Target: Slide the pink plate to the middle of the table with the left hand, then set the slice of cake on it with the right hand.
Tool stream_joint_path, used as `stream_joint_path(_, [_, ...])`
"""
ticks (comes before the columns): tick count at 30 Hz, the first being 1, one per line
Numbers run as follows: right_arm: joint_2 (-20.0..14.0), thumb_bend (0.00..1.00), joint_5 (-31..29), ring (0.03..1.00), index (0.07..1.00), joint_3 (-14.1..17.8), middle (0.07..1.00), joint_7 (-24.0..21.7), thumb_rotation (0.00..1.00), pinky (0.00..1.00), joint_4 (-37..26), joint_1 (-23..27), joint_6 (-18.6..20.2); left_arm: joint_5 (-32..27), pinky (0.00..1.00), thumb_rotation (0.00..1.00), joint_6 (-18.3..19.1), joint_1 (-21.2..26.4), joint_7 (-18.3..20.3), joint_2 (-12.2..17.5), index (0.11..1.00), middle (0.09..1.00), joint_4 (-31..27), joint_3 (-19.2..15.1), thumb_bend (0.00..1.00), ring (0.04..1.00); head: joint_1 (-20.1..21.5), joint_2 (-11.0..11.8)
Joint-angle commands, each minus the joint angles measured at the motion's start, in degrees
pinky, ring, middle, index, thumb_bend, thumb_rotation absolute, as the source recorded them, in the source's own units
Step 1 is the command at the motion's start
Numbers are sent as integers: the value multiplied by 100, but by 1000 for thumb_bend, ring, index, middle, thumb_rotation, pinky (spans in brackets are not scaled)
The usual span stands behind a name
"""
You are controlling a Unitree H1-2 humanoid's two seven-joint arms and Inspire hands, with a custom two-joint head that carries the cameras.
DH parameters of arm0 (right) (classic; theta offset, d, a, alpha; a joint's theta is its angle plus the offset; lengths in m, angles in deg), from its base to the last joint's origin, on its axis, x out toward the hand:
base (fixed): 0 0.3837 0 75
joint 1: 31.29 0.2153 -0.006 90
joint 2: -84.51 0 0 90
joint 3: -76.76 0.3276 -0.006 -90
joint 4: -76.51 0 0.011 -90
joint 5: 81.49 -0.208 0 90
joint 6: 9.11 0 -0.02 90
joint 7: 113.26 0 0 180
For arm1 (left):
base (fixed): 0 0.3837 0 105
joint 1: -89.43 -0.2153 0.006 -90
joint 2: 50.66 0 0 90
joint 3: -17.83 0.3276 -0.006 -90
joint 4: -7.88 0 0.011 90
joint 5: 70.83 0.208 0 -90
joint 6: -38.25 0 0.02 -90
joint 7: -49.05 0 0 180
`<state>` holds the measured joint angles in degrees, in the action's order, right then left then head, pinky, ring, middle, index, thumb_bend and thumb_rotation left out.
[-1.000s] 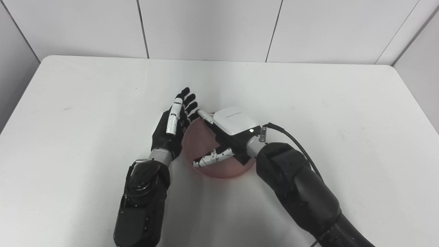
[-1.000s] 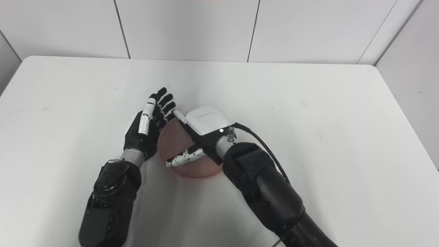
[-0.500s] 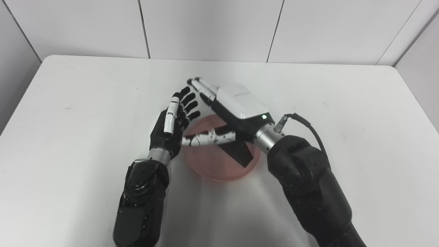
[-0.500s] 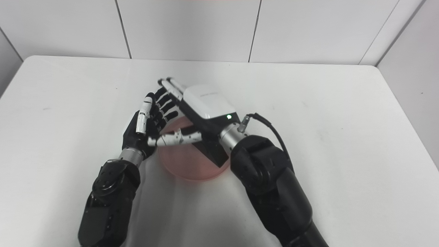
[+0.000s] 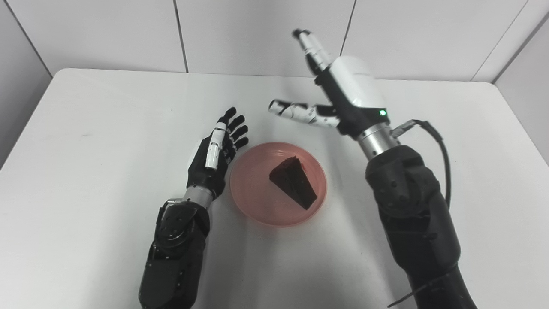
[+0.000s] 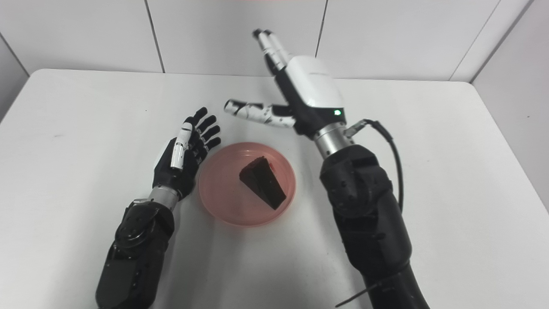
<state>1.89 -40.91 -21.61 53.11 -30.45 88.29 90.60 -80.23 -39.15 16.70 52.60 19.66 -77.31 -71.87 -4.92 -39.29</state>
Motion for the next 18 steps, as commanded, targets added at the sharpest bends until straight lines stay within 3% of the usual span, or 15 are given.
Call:
stream_joint_path(1, [75, 766, -527, 961, 1000, 210, 1000, 394, 1000, 814, 55, -54, -357, 144, 888, 1000, -80, -256, -13, 64, 918, 923, 52, 48, 372, 907, 4, 27])
stream_joint_path(2, [111, 756, -785, 973, 1000, 319, 1000, 484, 1000, 846, 152, -138, -409, 200, 890, 1000, -214, -307, -9, 83, 918, 924, 17, 72, 373, 908, 4, 30])
stream_joint_path(4, [201, 718, -1385, 968, 1000, 536, 1000, 649, 1000, 803, 405, -311, -586, 308, 904, 1000, -492, -414, 8, 143, 925, 936, -49, 116, 374, 921, 10, 50])
stream_joint_path(8, [398, 657, -2587, 984, 1000, 902, 1000, 692, 1000, 941, 758, -704, -746, 593, 939, 1000, -1010, -617, -53, 277, 945, 955, -168, 208, 394, 937, 72, 72])
stream_joint_path(10, [451, 649, -3013, 987, 1000, 995, 1000, 710, 1000, 954, 952, -897, -916, 754, 945, 1000, -1242, -732, -77, 340, 949, 958, -243, 234, 397, 941, 89, 83])
stream_joint_path(15, [433, 481, -3403, 973, 998, 989, 992, 794, 1000, 970, 1212, -1437, -1365, 1069, 975, 1000, -1717, -1023, -99, 458, 994, 997, -455, 297, 391, 986, 90, 110])
stream_joint_path(18, [501, 418, -3508, 957, 987, 937, 977, 871, 1000, 958, 1310, -1716, -1583, 1182, 977, 1000, -1744, -1223, -86, 484, 993, 1000, -628, 324, 414, 996, 96, 136])
